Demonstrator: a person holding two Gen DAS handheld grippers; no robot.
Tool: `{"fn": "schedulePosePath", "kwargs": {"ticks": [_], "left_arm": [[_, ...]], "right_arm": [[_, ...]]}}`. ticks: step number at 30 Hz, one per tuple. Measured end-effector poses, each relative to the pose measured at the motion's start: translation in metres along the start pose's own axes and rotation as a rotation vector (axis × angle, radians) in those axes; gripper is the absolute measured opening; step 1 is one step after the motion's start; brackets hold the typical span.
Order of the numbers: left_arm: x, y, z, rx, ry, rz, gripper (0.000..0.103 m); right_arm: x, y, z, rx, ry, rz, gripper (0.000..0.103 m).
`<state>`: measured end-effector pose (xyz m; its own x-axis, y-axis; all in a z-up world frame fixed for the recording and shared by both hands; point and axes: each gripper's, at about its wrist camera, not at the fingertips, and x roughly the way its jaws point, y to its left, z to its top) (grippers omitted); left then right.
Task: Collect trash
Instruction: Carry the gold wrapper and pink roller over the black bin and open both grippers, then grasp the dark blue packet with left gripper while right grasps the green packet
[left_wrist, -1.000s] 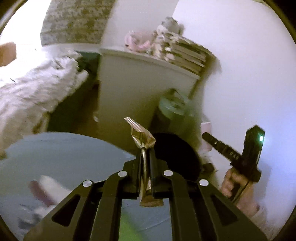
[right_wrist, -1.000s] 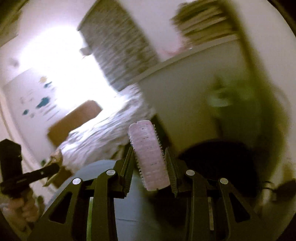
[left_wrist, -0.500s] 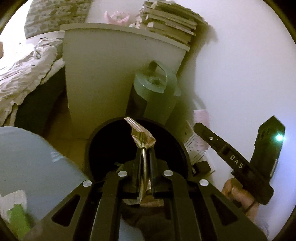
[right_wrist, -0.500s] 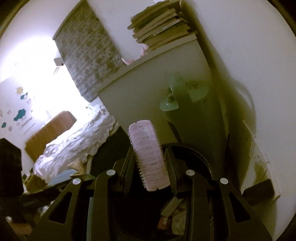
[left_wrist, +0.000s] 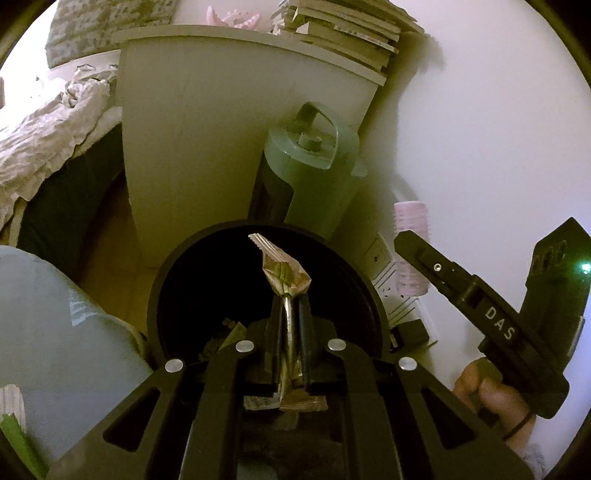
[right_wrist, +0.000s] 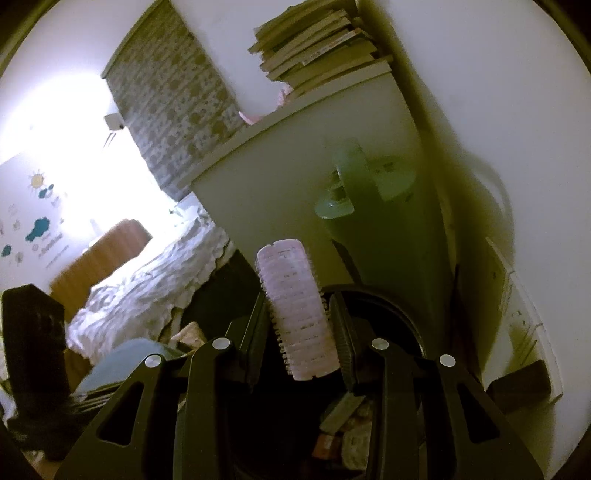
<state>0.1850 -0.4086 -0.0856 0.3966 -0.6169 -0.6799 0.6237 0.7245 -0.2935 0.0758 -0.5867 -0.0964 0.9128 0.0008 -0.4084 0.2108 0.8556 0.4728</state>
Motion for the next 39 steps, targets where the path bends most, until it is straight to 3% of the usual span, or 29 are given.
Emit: {"fn": "schedulePosePath", "kwargs": {"ticks": [3, 6, 8, 10, 12, 14, 18, 24, 28, 34, 39], "left_arm": [[0.003, -0.002, 0.003, 0.006, 0.007, -0.004, 0.015], [0.001, -0.002, 0.003, 0.008, 0.003, 0.007, 0.034], [-0.003, 0.0, 0.003, -0.007, -0.008, 0.001, 0.044], [-0.006, 0.002, 0.003, -0.019, -0.008, -0.005, 0.046], [-0.012, 0.004, 0.003, -0.031, -0.008, -0.01, 0.049], [-0.021, 0.004, 0.001, -0.047, -0.017, -0.021, 0.059], [-0.052, 0.003, -0.006, -0.071, -0.039, -0.044, 0.061], [-0.133, 0.006, -0.036, -0.042, -0.07, -0.017, 0.061], [-0.2, 0.039, -0.07, -0.047, -0.089, 0.076, 0.061], [-0.285, 0.128, -0.136, -0.085, -0.097, 0.31, 0.061], [-0.301, 0.204, -0.151, -0.153, -0.081, 0.402, 0.06]], "right_arm": [[0.002, 0.001, 0.0, 0.0, 0.009, 0.005, 0.035], [0.003, 0.002, -0.001, 0.002, 0.011, 0.002, 0.036], [0.003, 0.002, 0.0, 0.007, 0.013, 0.005, 0.044], [0.002, 0.001, 0.0, 0.019, 0.001, 0.005, 0.061], [0.001, 0.001, 0.0, 0.023, -0.006, 0.008, 0.064], [0.002, 0.0, 0.0, 0.027, -0.003, -0.004, 0.067], [0.003, -0.003, -0.002, 0.041, 0.007, -0.017, 0.067], [0.004, 0.001, -0.009, 0.028, 0.027, -0.022, 0.067], [-0.004, 0.018, -0.019, -0.012, 0.042, 0.014, 0.067], [-0.039, 0.081, -0.045, -0.167, 0.022, 0.16, 0.073], [-0.045, 0.159, -0.083, -0.282, 0.181, 0.308, 0.073]]}}
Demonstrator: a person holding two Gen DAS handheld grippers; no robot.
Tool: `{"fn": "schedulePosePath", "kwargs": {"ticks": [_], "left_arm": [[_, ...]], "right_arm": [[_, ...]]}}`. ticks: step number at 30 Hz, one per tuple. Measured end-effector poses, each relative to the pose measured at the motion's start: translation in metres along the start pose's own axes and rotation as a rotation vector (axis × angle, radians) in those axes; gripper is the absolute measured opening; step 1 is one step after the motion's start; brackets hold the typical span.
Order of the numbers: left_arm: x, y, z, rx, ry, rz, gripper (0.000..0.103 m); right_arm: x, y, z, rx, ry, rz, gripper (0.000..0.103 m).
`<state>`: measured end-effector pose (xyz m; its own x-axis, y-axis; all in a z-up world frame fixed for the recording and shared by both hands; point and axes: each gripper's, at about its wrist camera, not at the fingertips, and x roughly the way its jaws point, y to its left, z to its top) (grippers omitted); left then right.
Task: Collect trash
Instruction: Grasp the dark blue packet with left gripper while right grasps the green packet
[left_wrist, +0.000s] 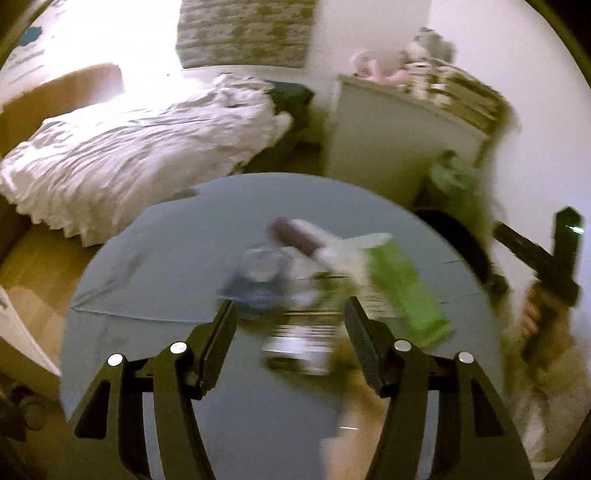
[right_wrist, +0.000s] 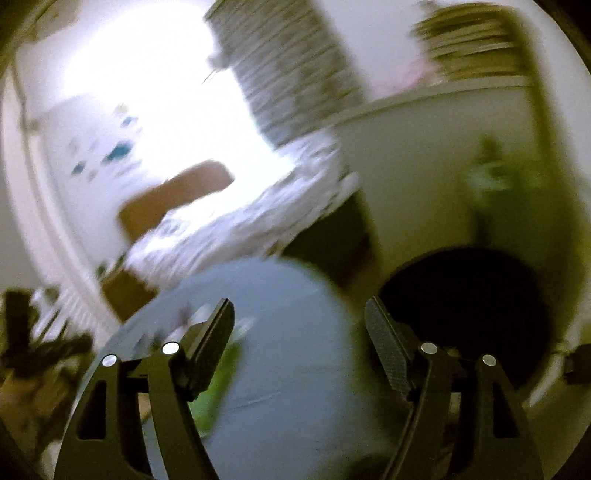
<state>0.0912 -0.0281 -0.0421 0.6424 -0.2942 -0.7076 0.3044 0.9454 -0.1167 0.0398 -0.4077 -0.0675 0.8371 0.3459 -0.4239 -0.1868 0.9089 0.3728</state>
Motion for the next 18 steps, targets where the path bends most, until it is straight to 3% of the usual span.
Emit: {"fn": "schedulePosePath", "kwargs": {"ticks": [3, 7, 11, 16, 18], "left_arm": [[0.022, 0.015, 0.006, 0.026, 0.007, -0.011, 0.06], [0.052, 0.019, 0.009, 0.086, 0.028, -0.036, 0.06], [0.084, 0.019, 0.011, 0.129, 0.089, -0.006, 0.06], [0.112, 0.026, 0.015, 0.113, 0.129, -0.02, 0.06], [0.114, 0.021, 0.016, 0.14, 0.113, -0.003, 0.058]], "right_arm": [[0.03, 0.059, -0.011, -0.124, 0.16, 0.017, 0.073], [0.068, 0.107, -0.033, -0.226, 0.347, -0.044, 0.073], [0.088, 0.122, -0.051, -0.235, 0.441, -0.103, 0.073], [0.098, 0.139, -0.063, -0.32, 0.489, -0.153, 0.072], [0.104, 0.134, -0.066, -0.316, 0.519, -0.16, 0.067]]}}
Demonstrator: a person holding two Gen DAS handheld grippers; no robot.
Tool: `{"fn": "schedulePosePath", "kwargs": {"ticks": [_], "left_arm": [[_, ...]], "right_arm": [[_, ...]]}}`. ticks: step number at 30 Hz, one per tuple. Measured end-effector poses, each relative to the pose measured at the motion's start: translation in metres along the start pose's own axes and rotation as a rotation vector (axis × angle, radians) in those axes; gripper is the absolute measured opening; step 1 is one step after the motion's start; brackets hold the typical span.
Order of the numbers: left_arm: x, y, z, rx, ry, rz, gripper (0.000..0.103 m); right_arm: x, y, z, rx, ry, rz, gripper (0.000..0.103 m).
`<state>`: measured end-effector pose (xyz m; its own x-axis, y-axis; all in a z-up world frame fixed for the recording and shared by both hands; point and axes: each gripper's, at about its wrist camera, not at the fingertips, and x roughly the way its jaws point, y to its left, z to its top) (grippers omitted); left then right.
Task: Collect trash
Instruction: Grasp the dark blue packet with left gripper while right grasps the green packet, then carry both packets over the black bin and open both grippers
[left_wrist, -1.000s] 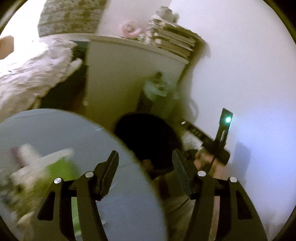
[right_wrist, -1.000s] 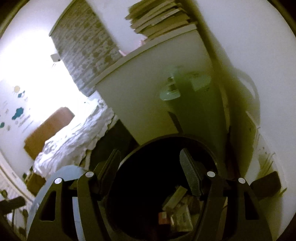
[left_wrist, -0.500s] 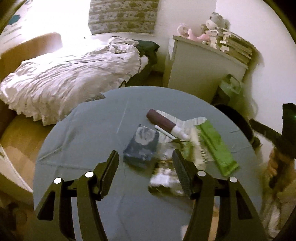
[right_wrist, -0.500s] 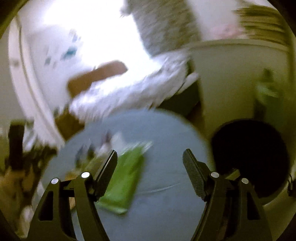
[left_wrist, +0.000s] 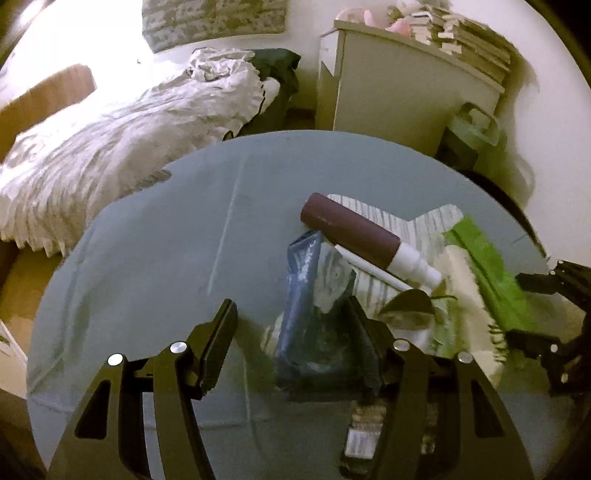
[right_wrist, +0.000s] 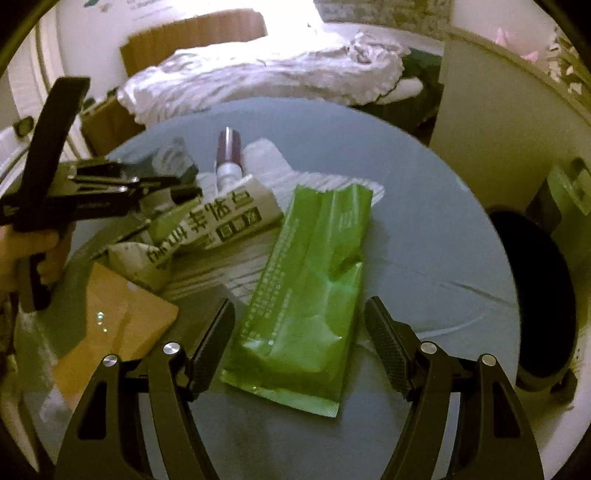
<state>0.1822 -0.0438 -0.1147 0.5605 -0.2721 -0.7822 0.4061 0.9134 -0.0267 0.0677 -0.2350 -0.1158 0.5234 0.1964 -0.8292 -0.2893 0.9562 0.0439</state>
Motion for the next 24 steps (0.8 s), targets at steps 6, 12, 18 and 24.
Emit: {"fn": "schedulePosePath", "kwargs": {"ticks": [6, 12, 18, 24], "left_arm": [[0.003, -0.001, 0.006, -0.009, -0.005, 0.0, 0.032], [-0.027, -0.007, 0.012, -0.047, -0.06, -0.011, 0.023], [-0.079, -0.047, 0.038, -0.046, -0.169, -0.097, 0.023], [-0.097, -0.133, 0.073, -0.005, -0.237, -0.246, 0.023]], "right_arm": [[0.004, -0.002, 0.001, -0.018, 0.002, 0.003, 0.056], [-0.009, -0.033, -0.004, 0.1, -0.086, 0.12, 0.047], [-0.057, -0.106, -0.012, 0.292, -0.316, 0.228, 0.046], [-0.104, -0.195, -0.025, 0.428, -0.556, 0.117, 0.046]]}}
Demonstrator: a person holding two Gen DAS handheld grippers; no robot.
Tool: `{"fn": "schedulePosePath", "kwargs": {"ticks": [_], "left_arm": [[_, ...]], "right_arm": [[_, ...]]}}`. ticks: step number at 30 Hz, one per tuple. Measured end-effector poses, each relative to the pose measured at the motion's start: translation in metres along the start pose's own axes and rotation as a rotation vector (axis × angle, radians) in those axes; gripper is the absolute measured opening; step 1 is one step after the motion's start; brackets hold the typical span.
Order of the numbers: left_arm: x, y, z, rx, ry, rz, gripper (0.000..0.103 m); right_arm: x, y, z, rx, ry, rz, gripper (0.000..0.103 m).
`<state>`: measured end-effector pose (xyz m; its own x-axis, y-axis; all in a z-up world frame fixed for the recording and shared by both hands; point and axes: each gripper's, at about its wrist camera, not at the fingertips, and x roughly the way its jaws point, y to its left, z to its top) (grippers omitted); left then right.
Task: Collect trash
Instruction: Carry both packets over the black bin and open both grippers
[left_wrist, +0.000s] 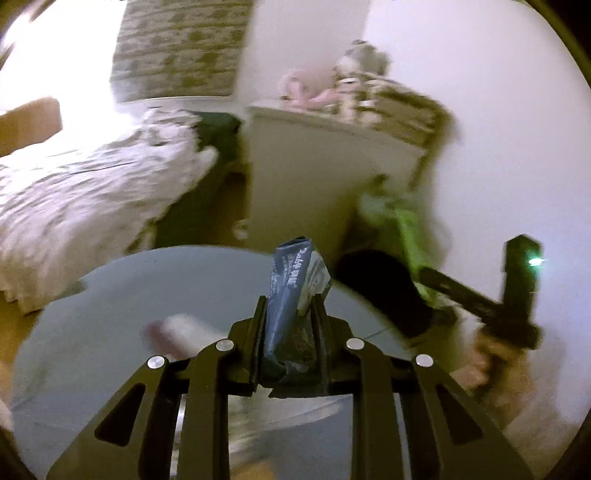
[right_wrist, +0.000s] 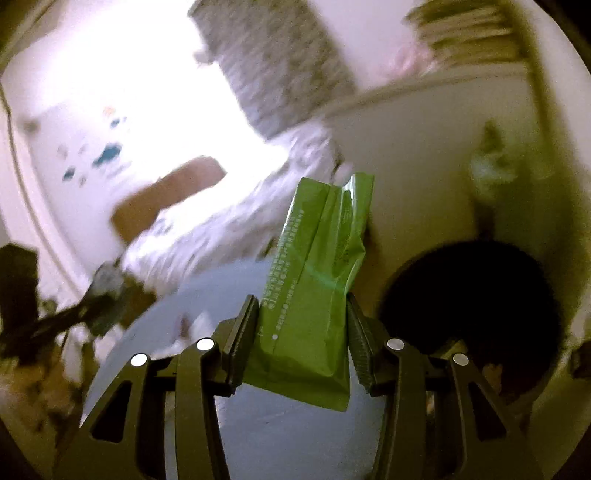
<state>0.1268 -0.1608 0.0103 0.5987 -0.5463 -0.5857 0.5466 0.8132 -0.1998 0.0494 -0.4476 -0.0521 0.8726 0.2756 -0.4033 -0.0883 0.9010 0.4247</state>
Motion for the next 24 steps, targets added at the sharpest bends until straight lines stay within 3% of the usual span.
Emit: {"fn": "schedulePosePath", "kwargs": {"ticks": [4, 10, 14, 24], "left_arm": [[0.038, -0.06, 0.017, 0.042, -0.015, -0.07, 0.023], [0.105, -0.104, 0.034, 0.01, 0.015, -0.122, 0.023], [0.148, -0.124, 0.034, 0.014, 0.062, -0.133, 0.023], [0.206, -0.141, 0.019, 0.014, 0.136, -0.134, 0.023]], "right_arm": [[-0.005, -0.048, 0.022, 0.033, -0.099, -0.101, 0.046], [-0.007, -0.101, 0.041, 0.061, -0.183, -0.194, 0.047], [0.004, -0.128, 0.037, 0.088, -0.16, -0.236, 0.047], [0.009, -0.134, 0.034, 0.073, -0.153, -0.239, 0.047]]}}
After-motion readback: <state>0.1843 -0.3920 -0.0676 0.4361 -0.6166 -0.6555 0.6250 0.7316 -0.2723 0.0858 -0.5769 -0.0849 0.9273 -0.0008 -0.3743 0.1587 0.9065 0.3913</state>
